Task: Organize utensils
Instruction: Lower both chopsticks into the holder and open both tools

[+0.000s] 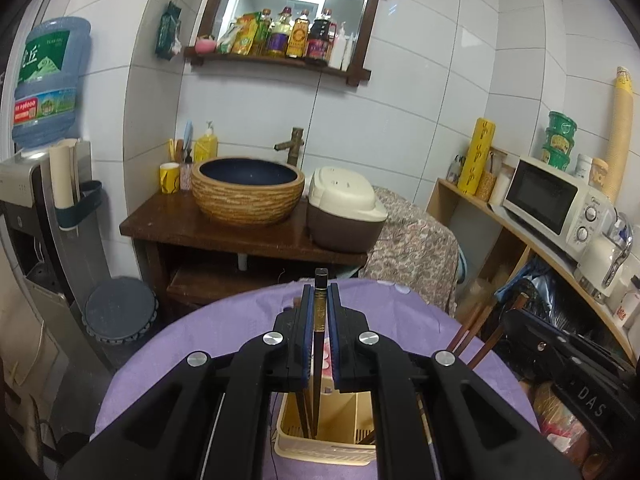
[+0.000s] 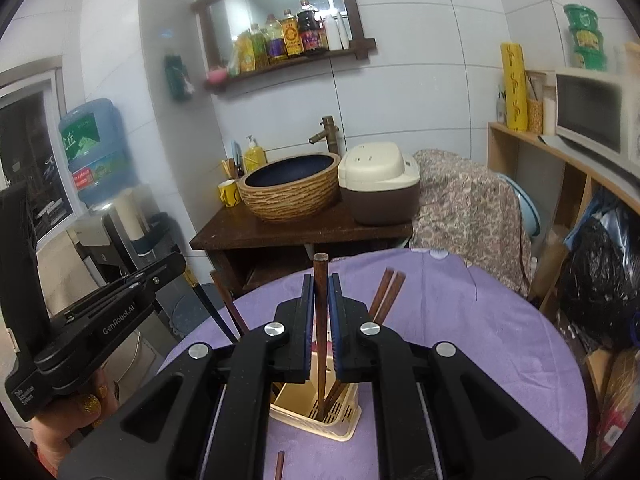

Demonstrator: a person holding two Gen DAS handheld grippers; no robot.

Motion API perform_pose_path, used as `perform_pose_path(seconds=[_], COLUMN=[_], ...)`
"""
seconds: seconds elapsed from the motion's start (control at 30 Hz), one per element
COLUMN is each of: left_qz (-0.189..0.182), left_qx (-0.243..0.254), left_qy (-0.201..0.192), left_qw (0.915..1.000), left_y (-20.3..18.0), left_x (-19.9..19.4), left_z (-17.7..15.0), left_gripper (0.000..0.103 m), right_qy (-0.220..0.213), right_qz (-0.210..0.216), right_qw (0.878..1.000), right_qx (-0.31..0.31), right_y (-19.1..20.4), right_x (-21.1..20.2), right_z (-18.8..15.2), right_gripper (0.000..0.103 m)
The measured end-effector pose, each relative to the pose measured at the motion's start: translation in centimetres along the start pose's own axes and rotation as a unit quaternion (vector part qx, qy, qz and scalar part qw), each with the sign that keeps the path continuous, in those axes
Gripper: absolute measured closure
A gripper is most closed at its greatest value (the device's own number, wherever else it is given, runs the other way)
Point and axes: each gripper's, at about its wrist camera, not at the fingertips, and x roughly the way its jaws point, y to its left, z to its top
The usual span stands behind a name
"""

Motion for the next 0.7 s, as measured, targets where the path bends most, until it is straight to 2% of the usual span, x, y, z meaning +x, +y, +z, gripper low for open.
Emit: perform_pose_path(seconds=[0.33,0.57,0.6,0.63,0.67,0.7], left_qz=[0.005,0.011,0.014,0.014,0.013,0.012], left_qx=[-0.007,0.007,0.013,0.016,0.018,0.017], left_qy=[0.042,0.034,0.029,0.026,0.020,0.014], left_qw=[0.9991,0.9993,0.9994,0.9994,0.9996,0.9997], left_y=[0.8,0.5,0.3,0.2,0.2,0.2], left_x=[2.5,2.3,2.0,1.8,1.4,1.0], left_z=[-2.4,-2.8,-2.8,-2.9,-2.9,-3.0], left_gripper=[0.095,0.094,0.090,0.079,0.071,0.059], right_qy=[0.012,0.011,0.012,0.013,0.013,0.012], right_qz=[0.001,0.000,0.001,-0.001,-0.006,-0.006], right_qw=[1.000,0.999,0.999,0.999,0.999,0.999], right_qx=[0.020,0.034,0.036,0.035,0.032,0.030], right_y=[-1.3,-2.2,-2.3,-2.4,-2.4,-2.4], right_x=[1.9,2.7,2.8,2.9,2.9,2.8], right_z=[-2.1,-3.0,-3.1,-3.1,-3.3,-3.3], right_gripper=[0.095,0.094,0.094,0.093,0.085,0.077])
